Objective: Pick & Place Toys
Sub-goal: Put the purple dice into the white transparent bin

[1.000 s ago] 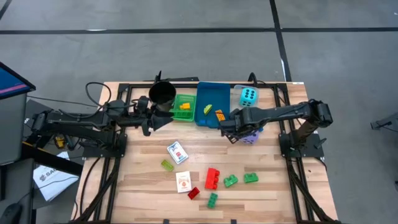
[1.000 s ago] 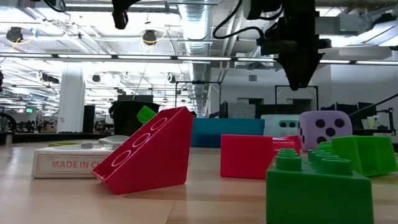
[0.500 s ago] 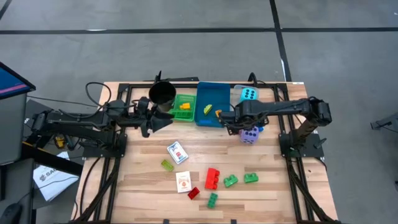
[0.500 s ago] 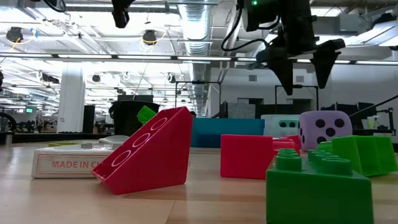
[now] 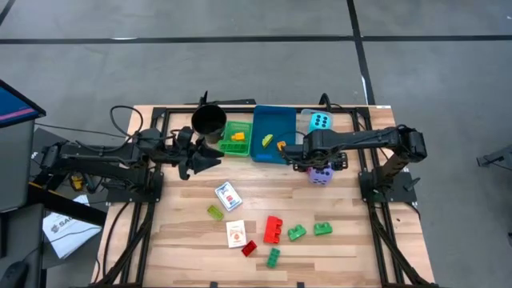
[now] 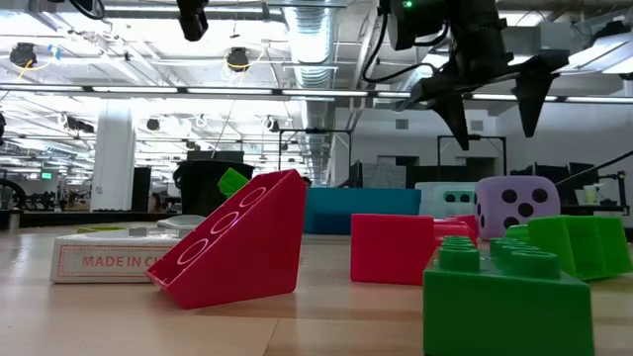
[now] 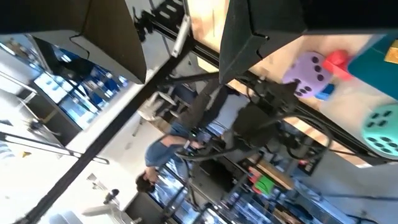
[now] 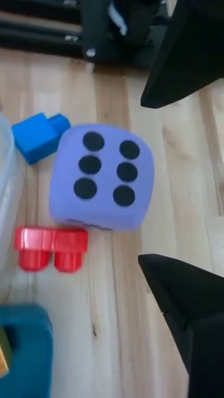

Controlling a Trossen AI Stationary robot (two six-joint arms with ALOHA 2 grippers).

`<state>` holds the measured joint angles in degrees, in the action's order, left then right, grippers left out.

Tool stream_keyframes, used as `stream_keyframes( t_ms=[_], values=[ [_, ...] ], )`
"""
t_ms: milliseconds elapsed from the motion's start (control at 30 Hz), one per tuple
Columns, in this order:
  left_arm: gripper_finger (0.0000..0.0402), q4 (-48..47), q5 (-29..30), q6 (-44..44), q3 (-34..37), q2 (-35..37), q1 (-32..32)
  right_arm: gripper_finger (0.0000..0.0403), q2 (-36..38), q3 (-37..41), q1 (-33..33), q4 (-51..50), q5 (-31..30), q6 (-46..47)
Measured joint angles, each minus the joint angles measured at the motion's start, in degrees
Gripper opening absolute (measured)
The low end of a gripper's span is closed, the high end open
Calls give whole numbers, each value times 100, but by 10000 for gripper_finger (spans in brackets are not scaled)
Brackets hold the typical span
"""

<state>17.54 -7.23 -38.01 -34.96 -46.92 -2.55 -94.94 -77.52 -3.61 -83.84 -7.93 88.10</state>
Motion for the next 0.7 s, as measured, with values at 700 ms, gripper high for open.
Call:
stream_keyframes(
  t_ms=[700],
  values=[
    [197, -2, -668, 2, 0, 0, 0, 398, 4, 821, 61, 245, 538, 369]
  ],
)
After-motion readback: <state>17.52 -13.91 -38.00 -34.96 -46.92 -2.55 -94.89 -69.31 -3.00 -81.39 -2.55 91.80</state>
